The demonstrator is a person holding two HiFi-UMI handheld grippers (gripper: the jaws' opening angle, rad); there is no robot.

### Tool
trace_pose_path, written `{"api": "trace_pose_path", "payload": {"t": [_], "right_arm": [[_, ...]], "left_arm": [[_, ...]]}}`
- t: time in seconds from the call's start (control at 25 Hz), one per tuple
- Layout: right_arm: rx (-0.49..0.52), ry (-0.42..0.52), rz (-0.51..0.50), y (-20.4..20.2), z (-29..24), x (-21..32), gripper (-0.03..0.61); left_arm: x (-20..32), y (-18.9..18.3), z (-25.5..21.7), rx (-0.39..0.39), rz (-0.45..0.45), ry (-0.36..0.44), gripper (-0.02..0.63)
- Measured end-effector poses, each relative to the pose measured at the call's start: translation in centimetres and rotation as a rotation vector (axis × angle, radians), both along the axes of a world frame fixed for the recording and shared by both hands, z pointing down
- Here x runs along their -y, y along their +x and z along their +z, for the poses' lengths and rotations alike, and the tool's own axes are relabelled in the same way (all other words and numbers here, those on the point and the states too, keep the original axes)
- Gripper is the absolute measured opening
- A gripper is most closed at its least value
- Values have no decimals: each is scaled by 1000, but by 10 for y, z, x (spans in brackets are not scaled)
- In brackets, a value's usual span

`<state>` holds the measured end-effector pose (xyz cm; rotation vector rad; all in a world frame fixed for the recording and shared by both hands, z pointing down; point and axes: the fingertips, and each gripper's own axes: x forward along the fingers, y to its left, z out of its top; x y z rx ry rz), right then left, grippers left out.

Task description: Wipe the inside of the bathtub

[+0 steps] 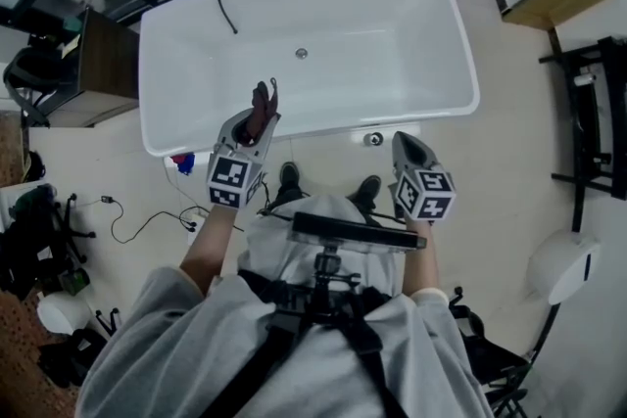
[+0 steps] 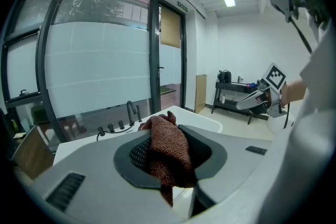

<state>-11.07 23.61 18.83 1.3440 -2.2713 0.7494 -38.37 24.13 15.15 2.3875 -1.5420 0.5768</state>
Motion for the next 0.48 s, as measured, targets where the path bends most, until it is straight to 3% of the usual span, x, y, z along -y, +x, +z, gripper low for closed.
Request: {"api": "trace_pose_path", "payload": {"t": [0.48], "right_arm": [[-15, -21, -26, 8, 9, 3, 2]], "left_arm": [[-11, 5, 8, -23, -44, -27, 101]]}}
